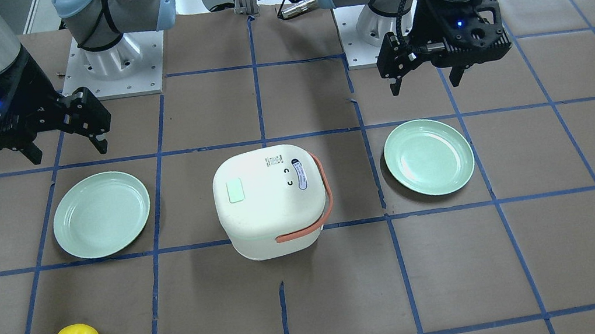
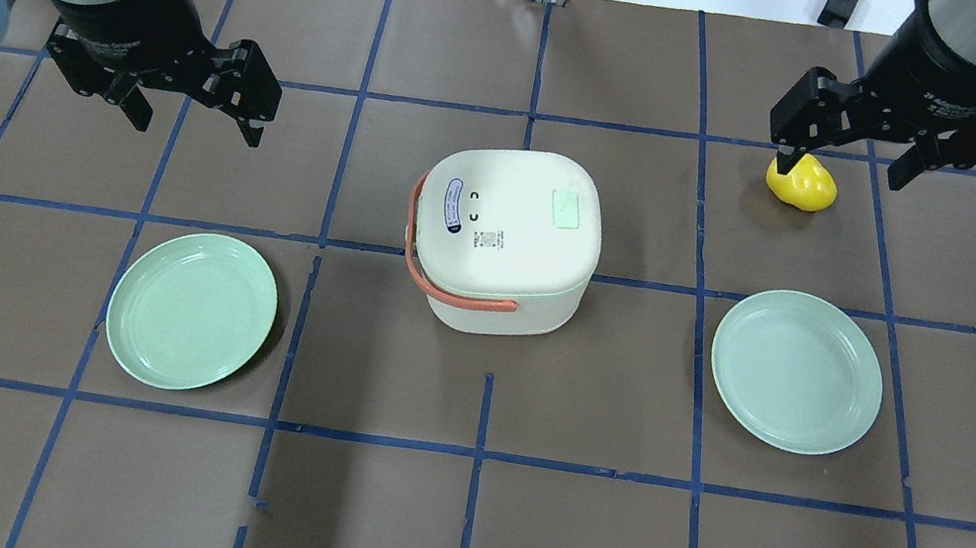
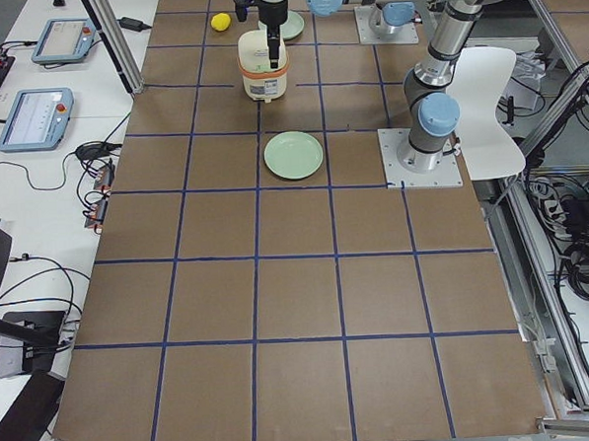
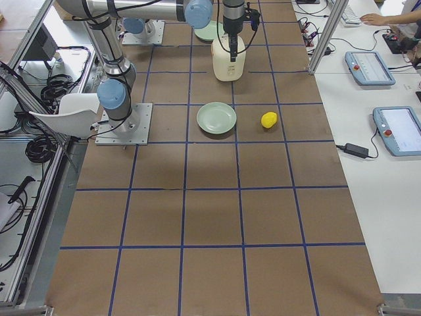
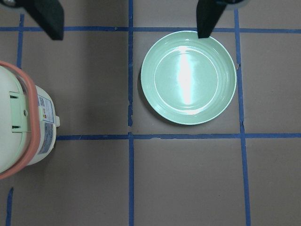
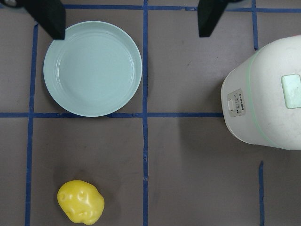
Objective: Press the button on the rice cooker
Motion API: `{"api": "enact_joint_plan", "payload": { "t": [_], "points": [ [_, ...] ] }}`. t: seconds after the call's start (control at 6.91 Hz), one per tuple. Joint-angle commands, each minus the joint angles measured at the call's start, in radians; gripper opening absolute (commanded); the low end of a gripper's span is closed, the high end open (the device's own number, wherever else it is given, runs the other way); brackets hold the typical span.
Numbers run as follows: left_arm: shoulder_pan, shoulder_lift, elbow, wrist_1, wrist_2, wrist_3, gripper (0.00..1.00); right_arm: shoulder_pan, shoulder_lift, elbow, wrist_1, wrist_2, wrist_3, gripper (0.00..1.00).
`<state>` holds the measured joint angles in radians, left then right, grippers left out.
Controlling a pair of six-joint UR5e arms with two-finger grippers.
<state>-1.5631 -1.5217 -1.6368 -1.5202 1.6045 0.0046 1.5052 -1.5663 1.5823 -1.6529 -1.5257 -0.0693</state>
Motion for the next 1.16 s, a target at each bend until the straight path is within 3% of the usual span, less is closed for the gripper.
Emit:
{"api": "enact_joint_plan", "payload": {
  "t": [0.0,0.43,0.72,1.01],
  "points": [
    [0.000,0.000,0.000,0.000,0.000,0.000,1.00,-0.014,0.000,-0.002,0.001,0.007,-0.006,1.00],
    [0.000,0.000,0.000,0.000,0.000,0.000,1.00,-0.017,0.000,-0.007,-0.001,0.009,-0.007,1.00],
    [0.000,0.000,0.000,0.000,0.000,0.000,1.00,-0.017,0.002,0.010,-0.095,0.009,-0.009,1.00],
    [0.000,0.000,0.000,0.000,0.000,0.000,1.00,-0.017,0.002,0.008,-0.082,0.004,-0.007,1.00]
  ]
}}
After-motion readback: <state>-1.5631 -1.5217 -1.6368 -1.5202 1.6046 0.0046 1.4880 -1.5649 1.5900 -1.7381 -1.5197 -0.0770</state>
